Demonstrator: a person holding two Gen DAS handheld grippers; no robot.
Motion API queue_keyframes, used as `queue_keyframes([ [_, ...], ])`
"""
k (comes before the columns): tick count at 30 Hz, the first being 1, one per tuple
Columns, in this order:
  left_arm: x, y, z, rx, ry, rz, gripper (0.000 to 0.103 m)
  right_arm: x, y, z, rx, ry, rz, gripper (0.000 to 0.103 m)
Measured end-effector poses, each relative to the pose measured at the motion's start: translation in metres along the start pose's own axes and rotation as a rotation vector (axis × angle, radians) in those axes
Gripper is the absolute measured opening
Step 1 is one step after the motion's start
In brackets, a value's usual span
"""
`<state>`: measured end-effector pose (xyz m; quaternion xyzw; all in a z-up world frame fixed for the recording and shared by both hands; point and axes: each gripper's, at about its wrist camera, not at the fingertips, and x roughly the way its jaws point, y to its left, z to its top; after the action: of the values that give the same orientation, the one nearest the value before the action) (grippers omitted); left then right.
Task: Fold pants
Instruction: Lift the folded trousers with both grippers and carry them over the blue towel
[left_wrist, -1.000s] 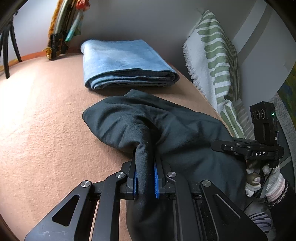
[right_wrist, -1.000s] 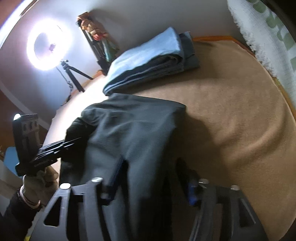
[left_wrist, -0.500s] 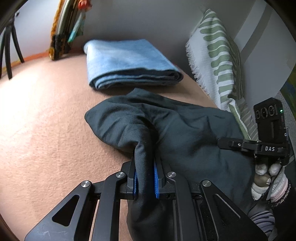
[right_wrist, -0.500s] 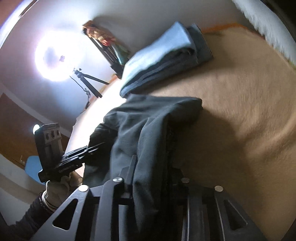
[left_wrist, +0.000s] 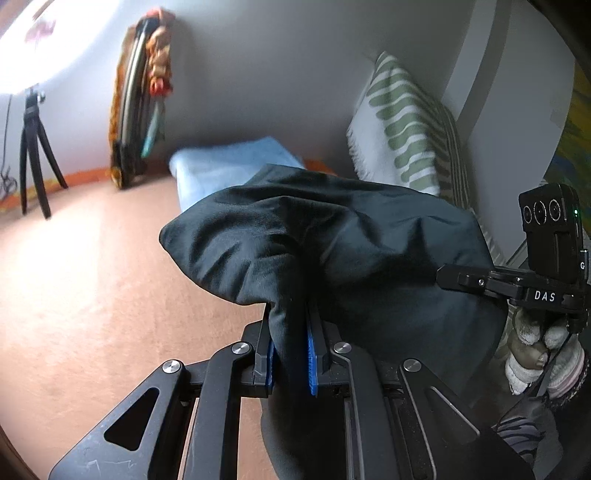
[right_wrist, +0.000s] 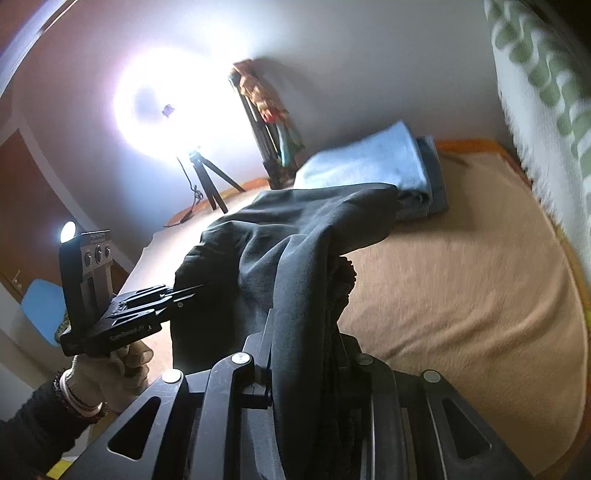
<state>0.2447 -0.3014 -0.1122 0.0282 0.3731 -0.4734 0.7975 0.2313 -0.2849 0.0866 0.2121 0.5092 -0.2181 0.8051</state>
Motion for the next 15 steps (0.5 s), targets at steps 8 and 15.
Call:
queue_keyframes([
  [8, -0.016, 0.0, 0.033, 0.024, -0.065, 0.01, 0.011, -0.017, 0.022, 0.029, -0.037, -0.068, -0.015, 0.02],
  [15, -0.016, 0.001, 0.064, 0.06, -0.102, 0.036, 0.011, -0.018, 0.029, 0.062, -0.053, -0.113, -0.032, 0.02],
])
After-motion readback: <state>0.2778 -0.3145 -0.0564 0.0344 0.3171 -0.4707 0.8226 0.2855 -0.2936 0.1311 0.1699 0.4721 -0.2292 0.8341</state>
